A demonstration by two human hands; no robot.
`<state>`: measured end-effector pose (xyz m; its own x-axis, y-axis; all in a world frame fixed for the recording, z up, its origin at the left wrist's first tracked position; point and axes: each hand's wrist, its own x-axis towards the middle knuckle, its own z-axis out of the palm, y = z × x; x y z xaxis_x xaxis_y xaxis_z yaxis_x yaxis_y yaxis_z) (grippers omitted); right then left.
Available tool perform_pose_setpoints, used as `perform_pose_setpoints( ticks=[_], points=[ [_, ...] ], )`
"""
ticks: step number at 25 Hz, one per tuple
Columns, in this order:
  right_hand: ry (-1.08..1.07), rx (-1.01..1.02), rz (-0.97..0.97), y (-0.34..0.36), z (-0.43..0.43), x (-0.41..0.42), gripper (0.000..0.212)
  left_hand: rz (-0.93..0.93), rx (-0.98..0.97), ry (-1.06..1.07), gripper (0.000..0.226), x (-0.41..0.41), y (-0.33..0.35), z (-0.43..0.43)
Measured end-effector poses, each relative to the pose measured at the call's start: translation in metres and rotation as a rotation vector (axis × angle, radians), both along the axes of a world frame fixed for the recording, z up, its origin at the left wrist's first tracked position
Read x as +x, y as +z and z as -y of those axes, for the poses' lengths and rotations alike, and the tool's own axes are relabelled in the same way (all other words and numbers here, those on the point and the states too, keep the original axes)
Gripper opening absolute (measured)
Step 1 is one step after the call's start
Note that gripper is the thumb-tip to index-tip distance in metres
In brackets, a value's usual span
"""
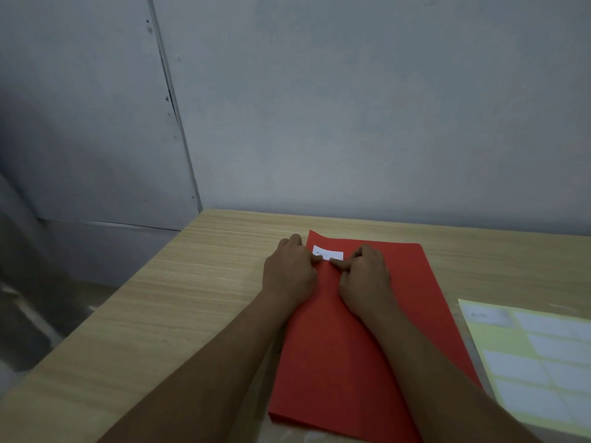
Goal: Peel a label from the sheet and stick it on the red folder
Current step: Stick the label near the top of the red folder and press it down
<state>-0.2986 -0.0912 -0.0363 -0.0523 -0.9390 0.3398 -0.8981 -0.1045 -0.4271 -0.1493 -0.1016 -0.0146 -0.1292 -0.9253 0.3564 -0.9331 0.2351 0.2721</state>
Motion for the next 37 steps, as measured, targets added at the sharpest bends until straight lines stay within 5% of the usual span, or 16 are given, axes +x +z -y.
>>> perform_pose_setpoints(
  ticks=[20,37],
  points=[
    [-0.047,0.164,-0.164,0.004,0.001,0.003,0.063,0.333,0.226,0.038,0.052,-0.011,0.011,0.002],
    [-0.105,0.079,-0.095,-0.001,0.001,0.004,0.056,0.25,0.125,0.114,0.051,-0.011,0.002,-0.002]
  ],
)
